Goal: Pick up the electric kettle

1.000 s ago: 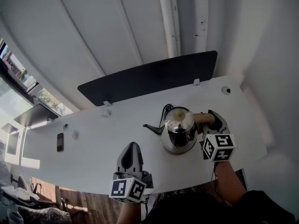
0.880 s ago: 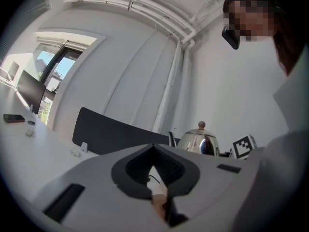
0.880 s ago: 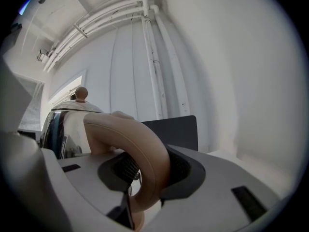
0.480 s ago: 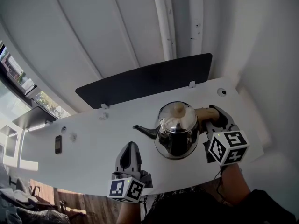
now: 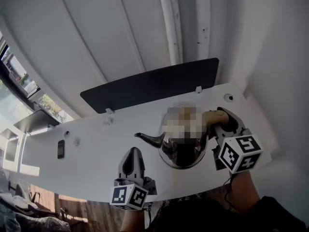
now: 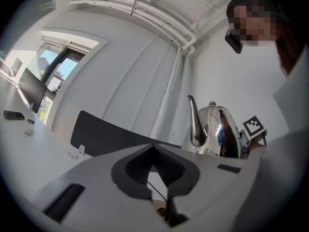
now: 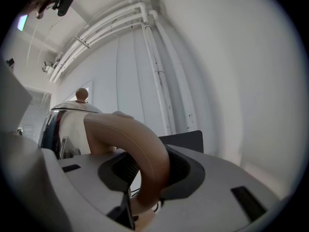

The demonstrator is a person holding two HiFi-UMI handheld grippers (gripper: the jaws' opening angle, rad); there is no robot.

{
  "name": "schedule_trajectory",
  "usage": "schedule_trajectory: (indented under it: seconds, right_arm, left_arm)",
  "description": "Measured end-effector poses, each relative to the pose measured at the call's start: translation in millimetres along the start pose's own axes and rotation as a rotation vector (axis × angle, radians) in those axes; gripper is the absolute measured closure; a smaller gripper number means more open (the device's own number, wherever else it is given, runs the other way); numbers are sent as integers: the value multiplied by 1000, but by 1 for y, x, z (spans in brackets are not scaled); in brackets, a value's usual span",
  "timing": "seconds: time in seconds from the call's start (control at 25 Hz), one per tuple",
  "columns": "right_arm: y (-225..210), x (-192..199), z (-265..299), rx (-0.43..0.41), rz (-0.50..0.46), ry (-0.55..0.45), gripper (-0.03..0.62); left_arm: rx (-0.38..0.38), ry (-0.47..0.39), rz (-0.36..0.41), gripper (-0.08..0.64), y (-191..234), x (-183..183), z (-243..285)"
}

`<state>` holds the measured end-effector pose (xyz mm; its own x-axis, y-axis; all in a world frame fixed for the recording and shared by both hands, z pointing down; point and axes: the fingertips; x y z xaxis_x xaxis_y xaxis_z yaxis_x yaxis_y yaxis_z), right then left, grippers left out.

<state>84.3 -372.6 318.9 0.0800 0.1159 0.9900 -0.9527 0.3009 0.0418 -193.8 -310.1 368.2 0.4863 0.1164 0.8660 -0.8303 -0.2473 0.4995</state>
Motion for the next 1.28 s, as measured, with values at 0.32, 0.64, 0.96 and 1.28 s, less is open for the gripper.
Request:
schedule_trajectory:
  seconds: [0.32,0.64,0.96,1.28]
  right_arm:
    - [0,-3,0,-9,2,-11,456]
    - [0,-2,0,-8,10,-16,457]
    - [2,-14,-31,-9,5,-17,457]
    - [1,-15,-43,-20,-3,-23,457]
  left_arm:
    - [-7,-9,7,558,3,-1,1]
    - [-1,-18,22,558,8,-1,5]
    - [8,-20,20,558,-11,-8,-16]
    - [-1,-28,27,558,-24,-5,-25]
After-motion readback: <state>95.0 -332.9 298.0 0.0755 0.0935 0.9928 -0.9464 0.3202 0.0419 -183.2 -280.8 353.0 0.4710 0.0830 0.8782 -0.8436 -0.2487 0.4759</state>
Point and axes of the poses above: the fingertips, and each gripper's own axes: z forward along the fingers, y to its left, x out of its underside, and after that the axes turned 12 degrees about -z, right-handed
